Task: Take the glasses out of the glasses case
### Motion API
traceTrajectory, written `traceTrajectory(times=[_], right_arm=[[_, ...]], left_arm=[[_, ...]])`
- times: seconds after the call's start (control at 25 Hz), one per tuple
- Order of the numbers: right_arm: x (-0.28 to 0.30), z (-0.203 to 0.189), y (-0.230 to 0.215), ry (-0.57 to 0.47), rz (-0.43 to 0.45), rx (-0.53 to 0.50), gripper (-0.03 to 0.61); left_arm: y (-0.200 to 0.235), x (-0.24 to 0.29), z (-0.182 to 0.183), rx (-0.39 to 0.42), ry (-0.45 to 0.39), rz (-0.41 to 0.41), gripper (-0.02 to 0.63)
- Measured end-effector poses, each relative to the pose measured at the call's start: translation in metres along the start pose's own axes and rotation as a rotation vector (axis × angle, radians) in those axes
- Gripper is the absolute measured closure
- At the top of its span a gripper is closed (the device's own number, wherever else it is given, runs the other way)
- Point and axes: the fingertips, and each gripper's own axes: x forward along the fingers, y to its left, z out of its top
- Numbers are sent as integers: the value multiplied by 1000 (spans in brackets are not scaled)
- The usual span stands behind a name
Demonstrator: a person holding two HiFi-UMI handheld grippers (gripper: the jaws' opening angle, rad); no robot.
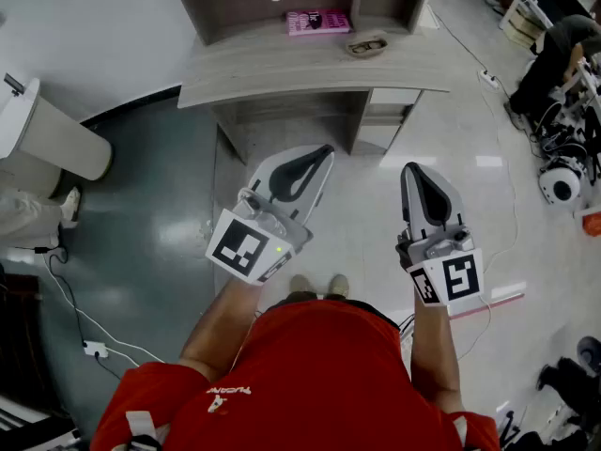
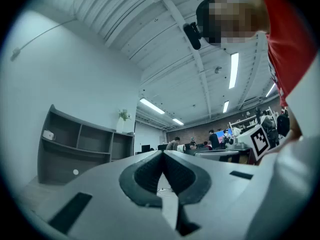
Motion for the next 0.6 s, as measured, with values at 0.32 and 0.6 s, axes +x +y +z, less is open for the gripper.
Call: traceTrajectory(times=[0.32,0.6], right_arm=[[-9,2,-21,-35,20,59,574],[-14,-5,-47,-35,40,78,574]], left_arm=[[-11,18,-8,2,21,1,603],[-20,43,-19,9,46,14,604]])
